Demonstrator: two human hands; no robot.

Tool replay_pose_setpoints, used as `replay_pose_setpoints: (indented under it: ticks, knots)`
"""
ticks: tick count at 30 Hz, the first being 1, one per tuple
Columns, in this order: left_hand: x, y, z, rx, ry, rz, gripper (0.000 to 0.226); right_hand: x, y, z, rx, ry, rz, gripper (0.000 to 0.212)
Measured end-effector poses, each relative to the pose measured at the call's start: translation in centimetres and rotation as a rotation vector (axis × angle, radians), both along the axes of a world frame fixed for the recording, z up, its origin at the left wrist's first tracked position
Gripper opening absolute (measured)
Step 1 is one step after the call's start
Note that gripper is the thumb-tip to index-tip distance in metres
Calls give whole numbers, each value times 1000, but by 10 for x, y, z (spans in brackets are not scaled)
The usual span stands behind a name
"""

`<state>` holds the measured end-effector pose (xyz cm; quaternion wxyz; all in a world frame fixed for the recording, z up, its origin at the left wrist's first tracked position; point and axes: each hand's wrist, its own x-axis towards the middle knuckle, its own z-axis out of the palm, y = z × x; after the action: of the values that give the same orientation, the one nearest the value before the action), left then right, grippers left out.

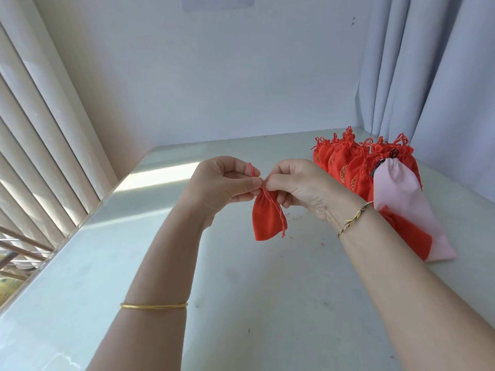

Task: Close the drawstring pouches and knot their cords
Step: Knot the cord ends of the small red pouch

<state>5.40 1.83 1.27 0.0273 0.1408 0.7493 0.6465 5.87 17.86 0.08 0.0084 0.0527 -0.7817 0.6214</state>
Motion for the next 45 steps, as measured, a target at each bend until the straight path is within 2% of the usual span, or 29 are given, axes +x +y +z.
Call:
replay_pose_setpoints:
  ticks: [4,9,12,15,21,28,35,40,45]
  knots:
    - [2,9,1,-82,130,62,13,-1,-1,0,-2,16,-91,23]
    - [-1,14,-2,-289,281,154,11,-1,-4,1,-8,45,-129,23]
    - [-1,15,-2,-364,373,165,11,0,-5,2,-112,6,-82,19]
    - [-3,16,-2,-359,438,173,15,0,-3,2,-242,-59,-17,17]
    - [-6,17,-5,-323,512,170,13,0,0,1,-327,-59,52,12]
    - [-10,12,-6,-301,522,149,19,1,1,3,-199,-12,63,14]
    - [-7,13,-8,-106,325,143,11,2,2,6,33,92,-57,19]
    - [-7,11,-10,-41,145,103,8,2,8,5,6,17,-77,19]
    - [-4,11,-4,-3,107,118,9,2,10,4,20,26,-134,21]
